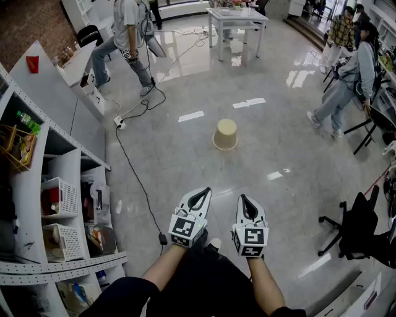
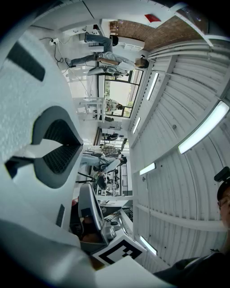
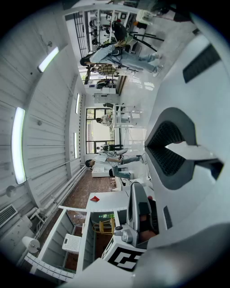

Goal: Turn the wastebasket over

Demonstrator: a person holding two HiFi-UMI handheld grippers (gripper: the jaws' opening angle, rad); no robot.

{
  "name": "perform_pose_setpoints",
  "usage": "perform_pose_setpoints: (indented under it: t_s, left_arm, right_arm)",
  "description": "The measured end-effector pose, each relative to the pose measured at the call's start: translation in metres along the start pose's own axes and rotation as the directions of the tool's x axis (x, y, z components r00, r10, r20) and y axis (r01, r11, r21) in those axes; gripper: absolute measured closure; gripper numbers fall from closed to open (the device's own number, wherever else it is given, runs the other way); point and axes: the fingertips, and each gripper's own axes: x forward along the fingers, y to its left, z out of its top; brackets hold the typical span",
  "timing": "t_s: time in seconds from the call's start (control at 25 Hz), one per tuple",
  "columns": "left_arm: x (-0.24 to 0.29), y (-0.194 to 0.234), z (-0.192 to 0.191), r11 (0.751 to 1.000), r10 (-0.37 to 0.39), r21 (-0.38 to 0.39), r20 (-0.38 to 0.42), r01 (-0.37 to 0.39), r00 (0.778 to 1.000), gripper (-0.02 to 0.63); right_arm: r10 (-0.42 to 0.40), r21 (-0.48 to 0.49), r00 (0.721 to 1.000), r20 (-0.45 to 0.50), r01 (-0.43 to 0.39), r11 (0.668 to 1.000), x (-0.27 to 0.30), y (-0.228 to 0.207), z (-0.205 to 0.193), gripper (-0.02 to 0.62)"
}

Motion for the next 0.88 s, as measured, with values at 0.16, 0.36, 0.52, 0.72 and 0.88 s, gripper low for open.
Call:
perform_pose_setpoints:
  t_s: [0.16,0.36,0.52,0.72,0.88]
  left_arm:
    - [0.001,-0.002,0.001,1.000,0.001,0.010,-0.005,-0.001,1.000,0.598]
    - [-0.001,-0.001,-0.001,1.000,-0.001,0.008,0.000,0.001,1.000,0.598]
    - [-0.004,0.002,0.000,1.000,0.007,-0.005,0.005,-0.007,1.000,0.598]
    - [-0.004,0.000,-0.004,1.000,0.006,0.002,-0.002,-0.006,1.000,0.598]
    - [-0.007,0.001,-0.006,1.000,0.006,0.002,-0.008,-0.006,1.000,0.598]
  right_arm:
    - [-0.004,0.012,1.000,0.001,0.004,1.000,0.000,0.001,-0.003,0.586]
    - [0.001,0.042,0.999,0.035,-0.002,0.999,-0.003,0.003,0.000,0.586]
    - [0.003,0.047,0.999,0.037,-0.005,0.999,-0.002,0.008,0.001,0.584]
    - [0.018,0.049,1.000,0.022,-0.019,0.999,-0.001,0.010,-0.004,0.584]
    - [0.034,0.055,0.999,0.013,-0.034,0.998,0.000,0.016,-0.006,0.584]
